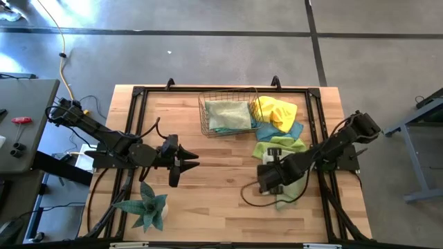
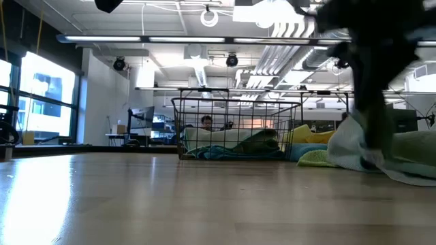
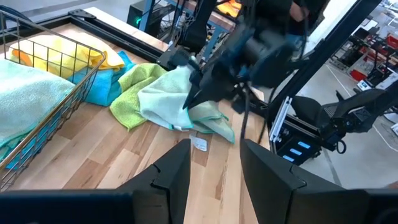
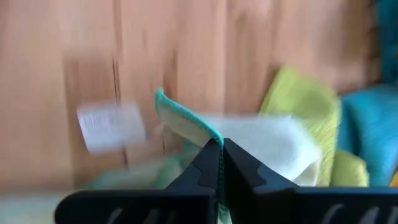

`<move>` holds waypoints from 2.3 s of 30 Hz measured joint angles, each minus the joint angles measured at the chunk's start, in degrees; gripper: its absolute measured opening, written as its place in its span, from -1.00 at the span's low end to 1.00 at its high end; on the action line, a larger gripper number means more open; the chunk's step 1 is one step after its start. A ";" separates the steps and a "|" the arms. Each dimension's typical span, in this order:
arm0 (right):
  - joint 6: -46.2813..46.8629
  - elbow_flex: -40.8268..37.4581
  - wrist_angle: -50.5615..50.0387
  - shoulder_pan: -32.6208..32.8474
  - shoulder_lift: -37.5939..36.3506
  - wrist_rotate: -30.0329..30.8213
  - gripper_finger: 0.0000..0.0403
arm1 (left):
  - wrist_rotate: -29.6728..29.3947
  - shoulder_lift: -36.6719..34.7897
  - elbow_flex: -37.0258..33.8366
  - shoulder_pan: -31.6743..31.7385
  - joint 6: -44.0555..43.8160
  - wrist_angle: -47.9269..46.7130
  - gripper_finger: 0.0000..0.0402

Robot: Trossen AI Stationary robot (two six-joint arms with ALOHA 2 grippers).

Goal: Fold microfiber towels
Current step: Fold the light green towel

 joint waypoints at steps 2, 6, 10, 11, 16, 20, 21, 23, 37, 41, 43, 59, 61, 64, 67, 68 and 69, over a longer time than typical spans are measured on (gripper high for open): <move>1.63 3.83 0.46 -0.72 0.00 0.43 -1.00 | 0.23 0.00 0.00 0.00 0.02 -0.04 -0.35; 5.07 11.05 0.70 -2.33 -0.02 0.97 -1.00 | 1.69 0.00 0.00 0.00 3.11 0.09 -0.35; 9.92 17.61 0.72 -4.59 -0.02 1.57 -1.00 | 1.90 0.54 0.02 -0.02 7.35 0.39 -0.33; 11.48 19.08 0.77 -5.19 -0.04 1.58 -1.00 | 1.90 0.77 0.02 -0.02 8.88 0.14 -0.32; 17.25 24.59 1.98 -7.88 -0.07 1.61 -1.00 | 0.83 2.82 0.00 0.01 18.71 1.92 -0.25; 17.78 26.67 6.71 -9.28 -0.09 1.60 -1.00 | -1.94 5.28 0.00 1.26 23.28 6.33 -0.16; 17.61 26.99 8.14 -9.55 -0.09 1.60 -1.00 | -2.59 5.87 0.00 1.75 23.92 7.53 -0.13; 17.38 27.49 10.04 -10.01 -0.09 1.61 -1.00 | -4.05 6.92 0.02 2.95 24.56 9.04 -0.08; 19.19 27.49 16.81 -11.58 -0.11 7.46 -1.00 | 2.76 8.13 0.00 11.37 25.05 18.27 0.06; 18.87 27.47 16.97 -11.73 -0.09 8.96 -1.00 | 5.65 9.42 -0.04 13.32 24.82 18.14 0.06; 18.11 27.44 17.67 -11.88 -0.09 9.05 -1.00 | 6.73 9.57 -0.05 13.97 24.54 18.97 0.06; 14.67 27.44 19.78 -12.89 -0.08 8.94 -1.00 | 9.89 14.29 0.02 15.87 25.08 28.11 0.01; 14.65 27.44 19.75 -12.89 -0.07 8.93 -1.00 | 9.88 14.27 0.02 16.10 25.96 28.74 -0.07; 14.65 27.44 19.66 -12.87 -0.07 8.76 -1.00 | 9.92 14.27 0.02 16.95 26.34 30.20 -0.26; 14.64 27.43 19.66 -12.87 -0.07 8.75 -1.00 | 13.24 14.25 0.02 18.31 25.30 30.06 -0.51; 14.63 27.42 19.66 -12.87 -0.07 8.75 -1.00 | 14.86 14.25 0.02 18.72 24.63 30.05 -0.60; 14.63 27.43 19.66 -12.87 -0.07 8.73 -1.00 | 16.28 14.25 0.02 19.12 24.01 30.05 -0.68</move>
